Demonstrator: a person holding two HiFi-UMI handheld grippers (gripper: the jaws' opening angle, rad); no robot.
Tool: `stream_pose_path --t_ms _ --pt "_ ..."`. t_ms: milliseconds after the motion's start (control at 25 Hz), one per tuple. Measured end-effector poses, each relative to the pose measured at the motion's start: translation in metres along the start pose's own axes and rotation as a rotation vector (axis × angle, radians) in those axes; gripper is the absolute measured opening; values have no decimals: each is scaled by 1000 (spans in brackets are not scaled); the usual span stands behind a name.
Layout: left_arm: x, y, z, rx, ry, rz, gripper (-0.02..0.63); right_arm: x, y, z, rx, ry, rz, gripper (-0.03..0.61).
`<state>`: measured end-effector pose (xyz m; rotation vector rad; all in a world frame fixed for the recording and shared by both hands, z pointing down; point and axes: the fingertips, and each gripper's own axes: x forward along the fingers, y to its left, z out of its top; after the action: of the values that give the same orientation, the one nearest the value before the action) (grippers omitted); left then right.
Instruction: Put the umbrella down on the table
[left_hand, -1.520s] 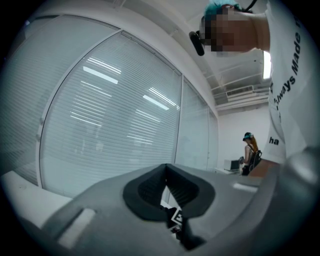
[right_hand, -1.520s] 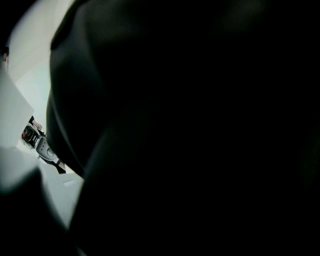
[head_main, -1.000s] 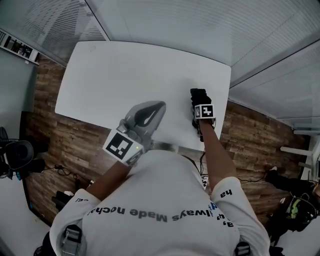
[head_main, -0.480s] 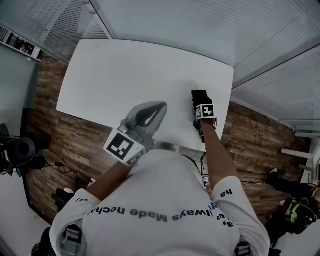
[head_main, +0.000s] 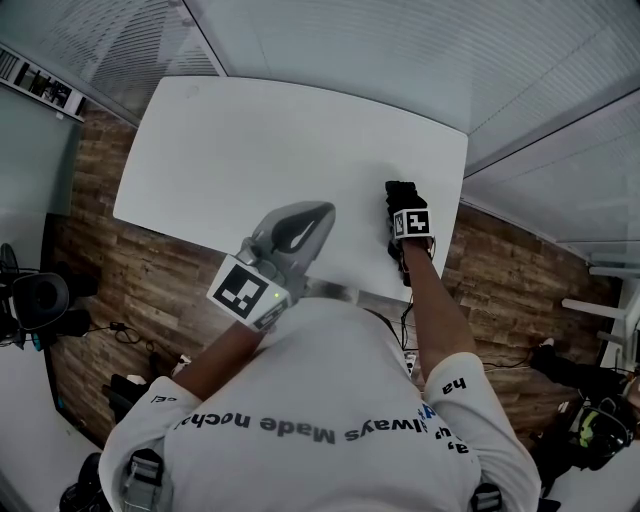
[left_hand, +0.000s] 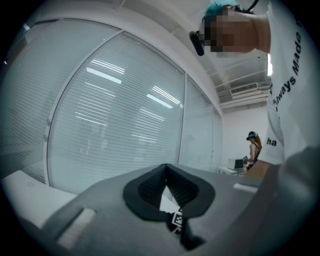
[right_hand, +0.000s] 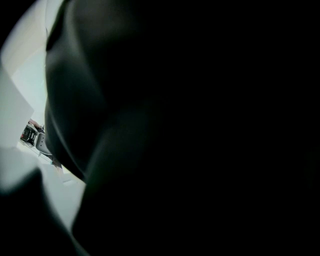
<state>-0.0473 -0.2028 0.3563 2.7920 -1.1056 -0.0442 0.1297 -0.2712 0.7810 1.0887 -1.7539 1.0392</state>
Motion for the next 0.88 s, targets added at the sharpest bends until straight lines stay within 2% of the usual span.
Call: stream_pose_path --t_ms 880 --pt "1 -23 0 0 -1 -42 3 -20 0 -17 27 -37 5 284"
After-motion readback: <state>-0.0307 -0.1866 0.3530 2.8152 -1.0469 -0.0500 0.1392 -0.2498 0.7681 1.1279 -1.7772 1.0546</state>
